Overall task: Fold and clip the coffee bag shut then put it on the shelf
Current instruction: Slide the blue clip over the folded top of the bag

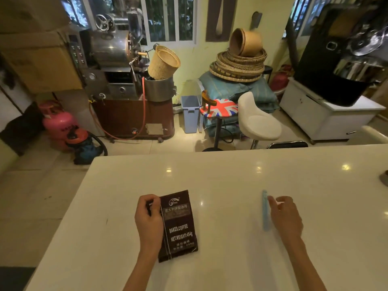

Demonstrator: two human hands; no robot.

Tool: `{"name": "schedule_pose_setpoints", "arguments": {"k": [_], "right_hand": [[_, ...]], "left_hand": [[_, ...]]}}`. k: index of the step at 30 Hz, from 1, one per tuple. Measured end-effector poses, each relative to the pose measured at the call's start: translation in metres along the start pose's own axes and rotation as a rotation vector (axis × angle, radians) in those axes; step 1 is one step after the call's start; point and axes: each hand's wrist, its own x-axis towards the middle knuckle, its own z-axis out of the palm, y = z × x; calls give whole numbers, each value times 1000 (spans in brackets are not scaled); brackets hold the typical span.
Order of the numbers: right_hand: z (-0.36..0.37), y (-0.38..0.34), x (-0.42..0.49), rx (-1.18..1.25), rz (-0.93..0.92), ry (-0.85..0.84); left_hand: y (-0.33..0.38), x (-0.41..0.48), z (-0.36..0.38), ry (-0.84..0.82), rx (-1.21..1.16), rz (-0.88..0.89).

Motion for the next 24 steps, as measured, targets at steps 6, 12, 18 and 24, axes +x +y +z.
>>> {"name": "schedule_pose_setpoints", "arguments": {"k": [6,12,18,24], "right_hand": [[36,-12,-37,59,-216,-142],[21,-73,-92,434,-490,-519],[30,-86,-111,264,-593,-563],[27,-91,-117,117,-679,-608]], "left_hand": [[-16,-10,28,-254,72,-26],[-20,-8,28,-481,91,-54],[-16,-7,24,-506,-6,-154],[-11,-7,27,-538,-39,-244]]}}
